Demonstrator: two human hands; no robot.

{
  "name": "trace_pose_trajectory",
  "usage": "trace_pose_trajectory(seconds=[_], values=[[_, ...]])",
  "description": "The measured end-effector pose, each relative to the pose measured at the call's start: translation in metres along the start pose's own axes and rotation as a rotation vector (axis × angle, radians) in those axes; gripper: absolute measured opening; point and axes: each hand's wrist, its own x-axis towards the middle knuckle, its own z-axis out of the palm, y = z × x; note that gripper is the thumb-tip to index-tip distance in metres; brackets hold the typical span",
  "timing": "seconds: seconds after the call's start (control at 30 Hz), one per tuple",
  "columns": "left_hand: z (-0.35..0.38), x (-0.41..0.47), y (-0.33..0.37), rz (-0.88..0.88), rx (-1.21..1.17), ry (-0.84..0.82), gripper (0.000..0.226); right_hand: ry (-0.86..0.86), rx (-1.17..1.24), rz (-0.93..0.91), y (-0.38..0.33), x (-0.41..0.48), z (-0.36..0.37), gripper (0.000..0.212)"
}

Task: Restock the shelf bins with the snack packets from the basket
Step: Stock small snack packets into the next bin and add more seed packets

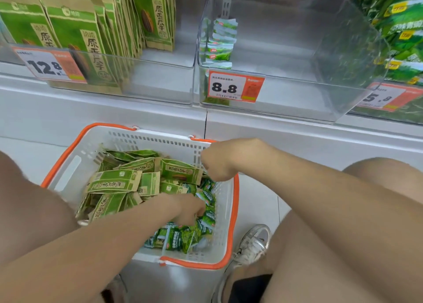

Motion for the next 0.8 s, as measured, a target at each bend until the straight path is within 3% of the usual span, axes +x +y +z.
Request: trace_pose_trajectory(seconds=[0.13, 0.23, 0.37, 0.53, 0.67, 0.8], values=[[0.023, 0.013, 0.014, -0.065, 0.000, 0.028, 0.047, 0.043, 0.024, -0.027, -0.002, 0.004, 0.000, 0.024], [0.026, 0.019, 0.014, -0.087, -0.047, 0.118, 0.039, 0.052, 0.006, -0.042, -0.002, 0.009, 0.002, 0.023], [0.020, 0.021, 0.009, -0.154, -0.245, 0.219, 0.032, 0.041, -0.008, -0.052, 0.000, 0.006, -0.003, 0.022], [-0.023, 0.000, 0.002, -0.212, -0.411, 0.294, 0.041, 0.037, -0.011, -0.036, 0.006, -0.009, -0.018, 0.024], [-0.072, -0.038, -0.006, -0.154, -0.735, 0.559, 0.033, 0.038, 0.043, 0.075, 0.022, -0.027, -0.035, 0.021], [-0.103, -0.080, 0.000, 0.155, -1.057, 0.712, 0.038, 0.037, 0.134, 0.231, 0.041, -0.055, -0.048, 0.027]])
